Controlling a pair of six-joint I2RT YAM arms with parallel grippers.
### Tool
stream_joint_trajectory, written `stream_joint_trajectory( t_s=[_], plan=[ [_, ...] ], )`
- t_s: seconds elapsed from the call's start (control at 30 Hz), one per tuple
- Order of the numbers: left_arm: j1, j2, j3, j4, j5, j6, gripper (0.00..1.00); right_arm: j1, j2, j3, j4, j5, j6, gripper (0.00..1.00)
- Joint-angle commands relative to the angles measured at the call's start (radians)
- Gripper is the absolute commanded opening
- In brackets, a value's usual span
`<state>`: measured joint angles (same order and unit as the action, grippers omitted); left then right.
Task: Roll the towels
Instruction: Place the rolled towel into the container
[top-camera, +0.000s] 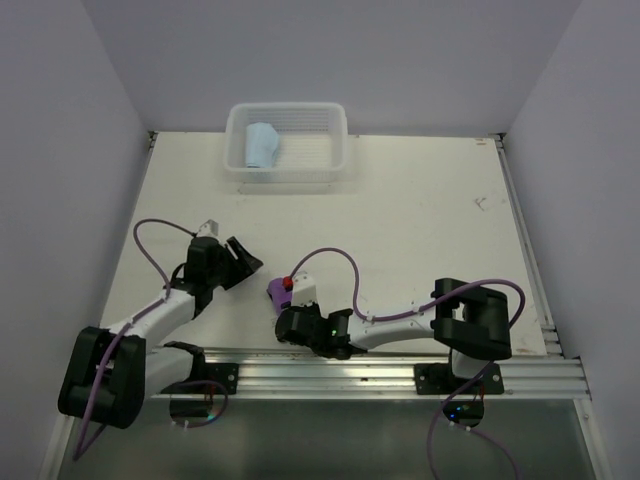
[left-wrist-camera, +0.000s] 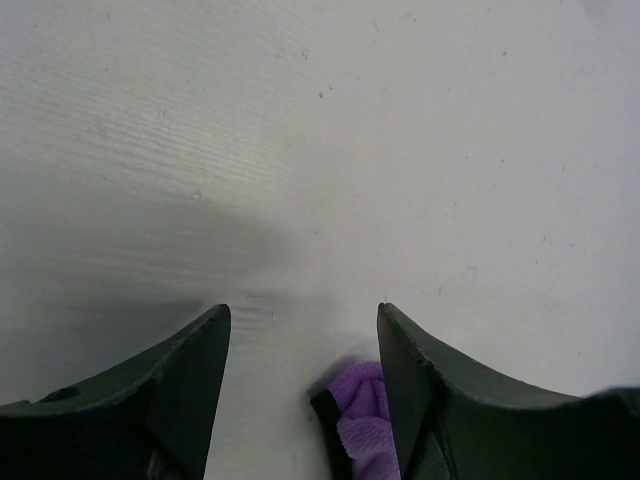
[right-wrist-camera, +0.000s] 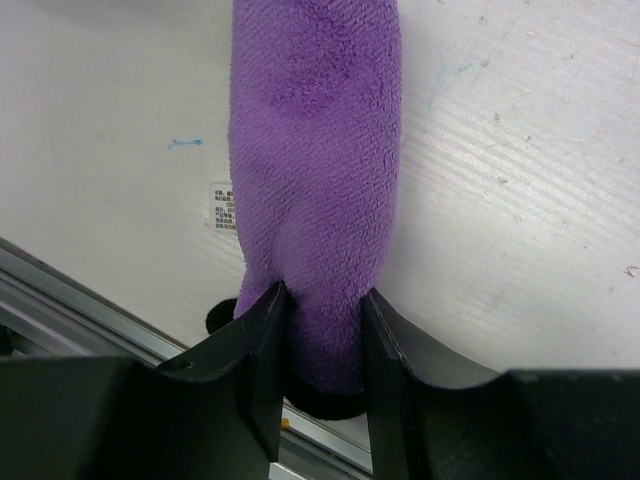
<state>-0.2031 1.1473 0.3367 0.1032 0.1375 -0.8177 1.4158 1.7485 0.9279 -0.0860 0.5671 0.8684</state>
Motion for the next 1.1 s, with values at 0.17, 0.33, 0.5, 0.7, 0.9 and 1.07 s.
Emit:
stream_joint_trajectory(
  t_s=[0.17,0.33,0.5,0.7,0.9,1.07],
  plan=[
    [0.022,-0.147,0.059,-0.102,0.069,-0.006,0.64,0.009,0.032,0.034,-0.202,-0.006,-0.025,0.0],
    [0.091,-0.198,0.061,-0.154,0.14,-0.015,0.64,-0.038,0.025,0.098,-0.268,0.013,-0.048,0.0],
    [0.116,-0.198,0.079,-0.191,0.133,0.021,0.64,-0.095,0.025,0.158,-0.31,0.024,-0.132,0.0],
    [0.142,-0.192,0.048,-0.177,0.163,0.019,0.64,-0.159,0.06,0.288,-0.35,0.04,-0.262,0.0],
    [0.146,-0.181,0.047,-0.172,0.186,0.02,0.64,-0.244,0.088,0.437,-0.356,0.037,-0.403,0.0],
    [0.146,-0.175,0.05,-0.155,0.218,0.022,0.64,-0.304,0.123,0.575,-0.354,0.033,-0.502,0.0]
  ],
)
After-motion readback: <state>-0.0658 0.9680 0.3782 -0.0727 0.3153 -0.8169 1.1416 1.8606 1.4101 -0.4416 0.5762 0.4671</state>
